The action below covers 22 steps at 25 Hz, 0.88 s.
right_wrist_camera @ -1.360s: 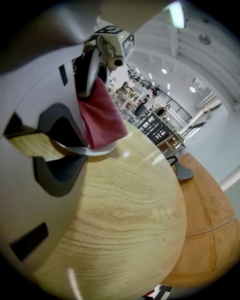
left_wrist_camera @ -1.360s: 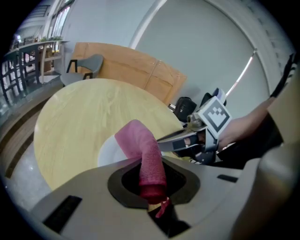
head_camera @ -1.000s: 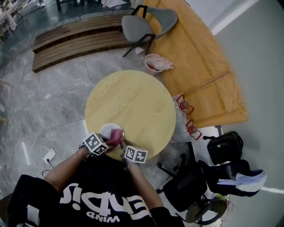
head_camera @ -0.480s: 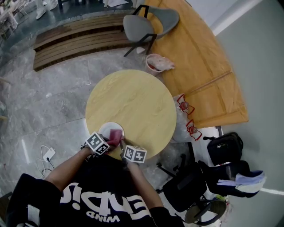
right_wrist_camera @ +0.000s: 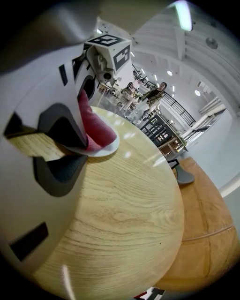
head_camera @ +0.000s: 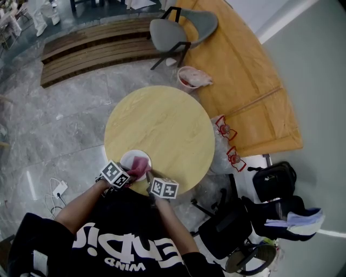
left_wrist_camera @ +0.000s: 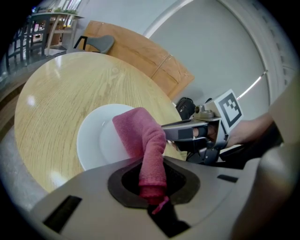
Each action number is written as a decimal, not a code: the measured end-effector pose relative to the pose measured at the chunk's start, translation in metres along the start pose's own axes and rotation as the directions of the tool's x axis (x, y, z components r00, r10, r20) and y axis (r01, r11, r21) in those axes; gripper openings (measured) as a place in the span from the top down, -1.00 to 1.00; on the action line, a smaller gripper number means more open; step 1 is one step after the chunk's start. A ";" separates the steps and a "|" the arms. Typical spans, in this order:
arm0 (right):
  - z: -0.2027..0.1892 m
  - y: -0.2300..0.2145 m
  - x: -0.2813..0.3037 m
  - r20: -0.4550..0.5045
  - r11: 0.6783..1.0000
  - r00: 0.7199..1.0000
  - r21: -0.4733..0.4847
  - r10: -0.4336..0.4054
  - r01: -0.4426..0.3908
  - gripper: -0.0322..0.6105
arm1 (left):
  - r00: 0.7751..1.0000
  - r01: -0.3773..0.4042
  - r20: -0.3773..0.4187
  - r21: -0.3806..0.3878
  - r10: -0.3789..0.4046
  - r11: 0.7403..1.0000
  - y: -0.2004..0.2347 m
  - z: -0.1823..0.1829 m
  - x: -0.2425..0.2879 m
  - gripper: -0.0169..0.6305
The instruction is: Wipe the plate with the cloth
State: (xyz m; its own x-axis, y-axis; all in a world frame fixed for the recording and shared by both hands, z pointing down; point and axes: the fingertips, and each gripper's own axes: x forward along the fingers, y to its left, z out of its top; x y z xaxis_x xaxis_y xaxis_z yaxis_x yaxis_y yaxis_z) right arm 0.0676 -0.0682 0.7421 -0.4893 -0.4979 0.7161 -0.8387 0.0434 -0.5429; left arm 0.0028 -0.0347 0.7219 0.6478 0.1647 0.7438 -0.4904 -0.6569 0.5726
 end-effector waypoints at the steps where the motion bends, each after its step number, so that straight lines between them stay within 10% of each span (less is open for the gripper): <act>1: -0.001 0.000 0.000 -0.002 1.000 1.000 0.001 -0.001 0.001 0.68 | 1.000 -0.003 0.002 -0.001 0.003 1.000 0.001 -0.001 -0.001 0.79; 22: 0.000 0.001 -0.003 0.002 1.000 1.000 -0.006 -0.001 0.001 0.68 | 0.998 -0.059 0.033 -0.015 0.059 0.998 0.026 -0.004 -0.025 0.79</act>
State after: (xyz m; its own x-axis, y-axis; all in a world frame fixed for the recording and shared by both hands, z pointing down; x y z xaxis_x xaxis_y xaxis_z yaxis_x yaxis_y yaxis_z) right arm 0.0683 -0.0671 0.7397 -0.4879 -0.4996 0.7158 -0.8407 0.0482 -0.5393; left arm -0.0281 -0.0528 0.7197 0.6362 0.1014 0.7648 -0.5362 -0.6547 0.5328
